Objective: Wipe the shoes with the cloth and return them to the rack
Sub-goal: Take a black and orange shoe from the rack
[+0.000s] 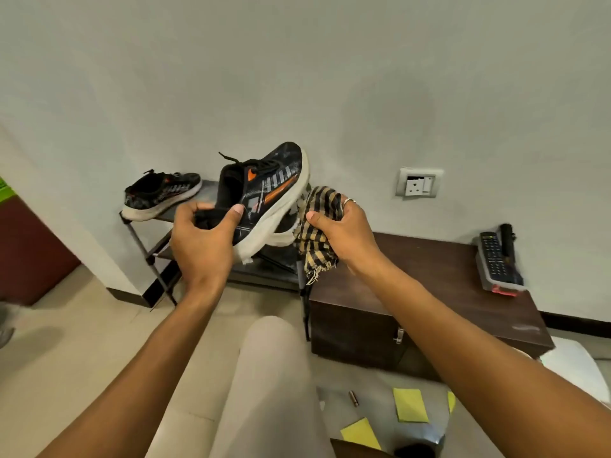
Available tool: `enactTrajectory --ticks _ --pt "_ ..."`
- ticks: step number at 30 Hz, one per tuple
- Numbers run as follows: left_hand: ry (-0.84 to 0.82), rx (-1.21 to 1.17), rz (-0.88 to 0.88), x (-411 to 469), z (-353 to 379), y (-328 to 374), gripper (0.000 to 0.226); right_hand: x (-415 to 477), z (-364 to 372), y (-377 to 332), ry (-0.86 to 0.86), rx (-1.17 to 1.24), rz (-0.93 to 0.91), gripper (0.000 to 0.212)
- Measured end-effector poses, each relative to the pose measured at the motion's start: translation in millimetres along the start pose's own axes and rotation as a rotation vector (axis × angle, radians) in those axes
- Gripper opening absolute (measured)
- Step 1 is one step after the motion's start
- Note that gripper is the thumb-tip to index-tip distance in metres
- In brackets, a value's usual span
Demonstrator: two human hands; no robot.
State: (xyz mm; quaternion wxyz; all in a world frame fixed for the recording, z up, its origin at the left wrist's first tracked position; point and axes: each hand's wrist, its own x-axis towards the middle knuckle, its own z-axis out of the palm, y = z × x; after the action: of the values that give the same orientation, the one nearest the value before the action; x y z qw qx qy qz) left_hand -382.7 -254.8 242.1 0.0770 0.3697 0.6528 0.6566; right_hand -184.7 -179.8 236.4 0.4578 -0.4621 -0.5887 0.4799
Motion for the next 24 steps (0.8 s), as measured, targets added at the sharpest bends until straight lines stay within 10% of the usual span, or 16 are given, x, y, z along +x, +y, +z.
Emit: enactTrajectory --ticks 24 --pt "-0.739 0.219 -0.128 -153.0 236.2 -111.0 0.037 -5.2 -165.4 204.2 0.206 -0.450 0.199 0.038"
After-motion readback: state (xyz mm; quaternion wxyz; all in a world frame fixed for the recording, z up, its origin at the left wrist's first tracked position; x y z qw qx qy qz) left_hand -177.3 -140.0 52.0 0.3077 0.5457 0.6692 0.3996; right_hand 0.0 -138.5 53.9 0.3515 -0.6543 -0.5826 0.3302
